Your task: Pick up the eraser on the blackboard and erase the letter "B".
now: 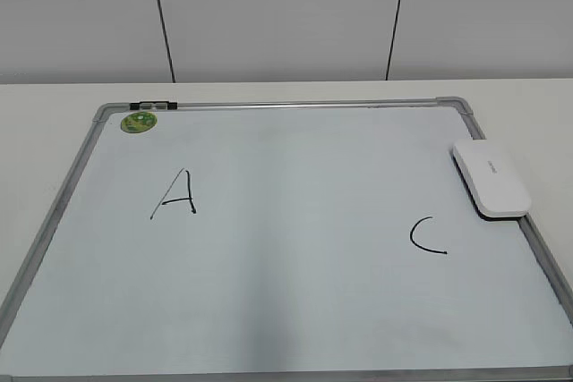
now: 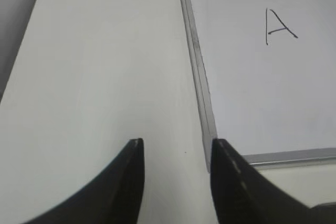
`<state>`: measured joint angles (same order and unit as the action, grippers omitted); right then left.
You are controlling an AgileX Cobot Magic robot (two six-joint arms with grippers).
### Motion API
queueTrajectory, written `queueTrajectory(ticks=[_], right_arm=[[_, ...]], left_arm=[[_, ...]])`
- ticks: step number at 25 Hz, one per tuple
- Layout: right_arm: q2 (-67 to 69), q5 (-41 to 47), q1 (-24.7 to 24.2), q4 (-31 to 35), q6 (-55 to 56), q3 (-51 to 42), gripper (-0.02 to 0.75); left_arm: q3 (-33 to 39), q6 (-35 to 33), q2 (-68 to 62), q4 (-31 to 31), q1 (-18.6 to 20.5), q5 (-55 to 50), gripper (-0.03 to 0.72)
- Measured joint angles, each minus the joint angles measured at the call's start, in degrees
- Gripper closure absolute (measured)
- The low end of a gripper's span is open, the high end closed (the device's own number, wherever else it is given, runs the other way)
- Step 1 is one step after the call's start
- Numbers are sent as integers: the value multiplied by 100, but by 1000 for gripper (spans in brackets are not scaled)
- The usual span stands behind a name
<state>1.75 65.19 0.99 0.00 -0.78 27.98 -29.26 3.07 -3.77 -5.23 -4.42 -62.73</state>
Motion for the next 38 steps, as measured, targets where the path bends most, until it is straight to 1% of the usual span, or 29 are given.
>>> queueTrajectory(ticks=[4,8,12,22,31,38], right_arm=[[-240,0,-192,0,0,0,219],[-266,0,-213,0,0,0,219],[-266,0,-213,0,0,0,219],[-266,12,-213,0,0,0,219],[-266,12,-213,0,0,0,219],[-266,12,-213,0,0,0,219]], left_arm=[[0,0,243,0,303,0,409],[0,0,320,0,468,-8,415],[0,0,320,0,487,-8,416],[0,0,320,0,487,-8,446],[0,0,320,0,615,-8,446],[0,0,320,0,615,-8,446]])
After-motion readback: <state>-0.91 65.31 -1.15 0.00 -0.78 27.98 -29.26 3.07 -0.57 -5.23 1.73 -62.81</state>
